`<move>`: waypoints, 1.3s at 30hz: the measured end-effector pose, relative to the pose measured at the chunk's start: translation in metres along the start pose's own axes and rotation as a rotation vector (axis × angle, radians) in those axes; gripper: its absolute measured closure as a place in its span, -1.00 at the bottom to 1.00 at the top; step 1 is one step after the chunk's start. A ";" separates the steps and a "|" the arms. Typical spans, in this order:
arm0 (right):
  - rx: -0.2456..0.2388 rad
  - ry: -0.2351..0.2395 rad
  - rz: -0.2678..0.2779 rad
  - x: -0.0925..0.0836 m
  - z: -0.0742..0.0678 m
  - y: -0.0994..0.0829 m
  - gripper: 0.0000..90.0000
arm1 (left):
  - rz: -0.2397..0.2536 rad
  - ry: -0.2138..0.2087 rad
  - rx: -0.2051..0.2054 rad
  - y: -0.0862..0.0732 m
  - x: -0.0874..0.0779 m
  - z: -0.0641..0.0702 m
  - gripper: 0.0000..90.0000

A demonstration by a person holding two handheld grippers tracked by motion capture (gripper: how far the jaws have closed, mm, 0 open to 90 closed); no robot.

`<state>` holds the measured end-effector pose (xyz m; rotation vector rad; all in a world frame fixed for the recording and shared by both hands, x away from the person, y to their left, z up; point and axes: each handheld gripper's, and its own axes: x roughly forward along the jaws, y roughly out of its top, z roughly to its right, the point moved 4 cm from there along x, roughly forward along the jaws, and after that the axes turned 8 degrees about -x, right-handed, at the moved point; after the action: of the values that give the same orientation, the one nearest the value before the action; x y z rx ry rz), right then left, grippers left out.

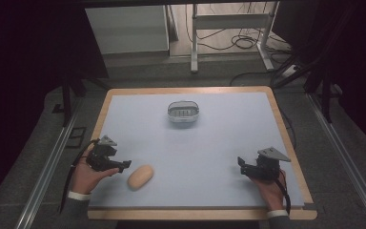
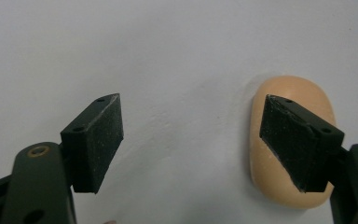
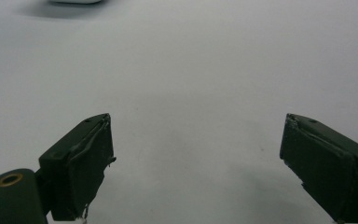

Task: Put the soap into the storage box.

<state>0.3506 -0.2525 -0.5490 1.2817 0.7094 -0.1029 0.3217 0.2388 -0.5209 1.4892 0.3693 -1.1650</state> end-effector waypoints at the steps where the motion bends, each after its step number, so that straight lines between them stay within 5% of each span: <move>1: 0.001 -0.004 0.002 0.000 0.000 0.000 -0.79 | -0.003 -0.004 0.004 0.000 0.001 0.002 -0.52; 25: -0.009 -0.008 0.002 0.000 0.000 0.000 -0.79 | -0.075 -0.026 0.096 0.000 0.010 0.035 -0.54; 39: -0.016 -0.015 0.001 0.000 -0.001 0.000 -0.79 | -0.122 -0.027 0.105 -0.007 0.020 0.051 -0.56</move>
<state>0.3501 -0.2517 -0.5491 1.2643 0.6960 -0.1057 0.3027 0.1888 -0.5340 1.5579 0.3905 -1.3172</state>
